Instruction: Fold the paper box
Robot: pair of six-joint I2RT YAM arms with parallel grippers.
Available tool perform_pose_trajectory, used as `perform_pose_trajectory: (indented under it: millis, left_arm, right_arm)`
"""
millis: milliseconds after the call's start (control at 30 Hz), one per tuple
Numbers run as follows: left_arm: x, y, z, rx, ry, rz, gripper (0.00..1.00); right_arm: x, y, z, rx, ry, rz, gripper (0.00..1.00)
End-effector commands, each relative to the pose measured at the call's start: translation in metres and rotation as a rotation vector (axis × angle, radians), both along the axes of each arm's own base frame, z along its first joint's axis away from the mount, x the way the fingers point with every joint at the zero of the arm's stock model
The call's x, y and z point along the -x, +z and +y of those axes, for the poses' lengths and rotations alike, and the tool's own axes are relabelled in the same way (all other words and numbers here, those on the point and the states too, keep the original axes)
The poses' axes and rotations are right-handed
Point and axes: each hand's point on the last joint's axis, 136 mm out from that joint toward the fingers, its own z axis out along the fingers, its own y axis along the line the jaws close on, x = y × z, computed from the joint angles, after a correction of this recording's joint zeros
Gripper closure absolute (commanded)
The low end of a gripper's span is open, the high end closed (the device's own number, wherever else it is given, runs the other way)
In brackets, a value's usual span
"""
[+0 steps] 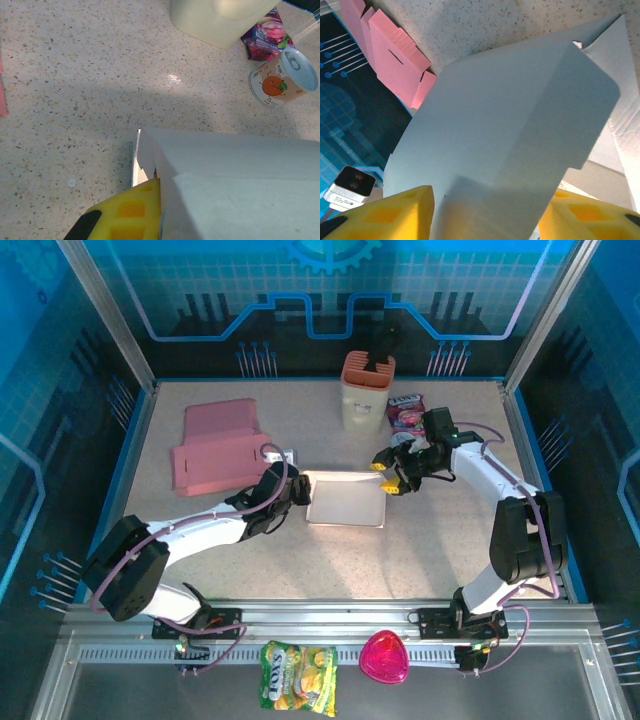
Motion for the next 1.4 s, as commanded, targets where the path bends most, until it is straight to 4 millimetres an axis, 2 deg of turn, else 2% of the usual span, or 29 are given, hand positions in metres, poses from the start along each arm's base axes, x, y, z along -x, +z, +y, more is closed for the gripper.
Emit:
perform_pose_trajectory:
  millis: [0,167,333,500,667,1033,1367]
  left_arm:
    - [-0.005,0.012,-0.003,-0.007,0.000,-0.028,1.00]
    - [-0.005,0.014,-0.002,-0.010,0.002,-0.031,1.00]
    - [-0.005,0.014,-0.004,-0.011,-0.005,-0.030,1.00]
    - [-0.007,0.015,-0.005,-0.012,-0.008,-0.031,1.00]
    - [-0.008,0.015,-0.006,-0.012,-0.007,-0.032,1.00]
    - [-0.010,0.016,-0.009,-0.004,-0.014,-0.033,1.00]
    - [-0.010,0.017,-0.012,0.007,-0.024,-0.038,1.00]
  right_arm:
    - [0.007,0.017,0.000,0.006,0.046,-0.024,0.40]
    - [0.014,0.033,-0.020,0.070,0.061,-0.102,0.32]
    - [0.004,0.034,-0.029,0.055,0.055,-0.146,0.33]
    - [-0.007,0.026,-0.023,0.033,0.094,-0.137,0.35]
    - [-0.004,0.028,-0.019,0.025,0.107,-0.136,0.35]
    - [-0.003,0.013,-0.004,-0.003,0.110,-0.099,0.36]
    - [-0.004,0.000,0.009,-0.031,0.106,-0.069,0.43]
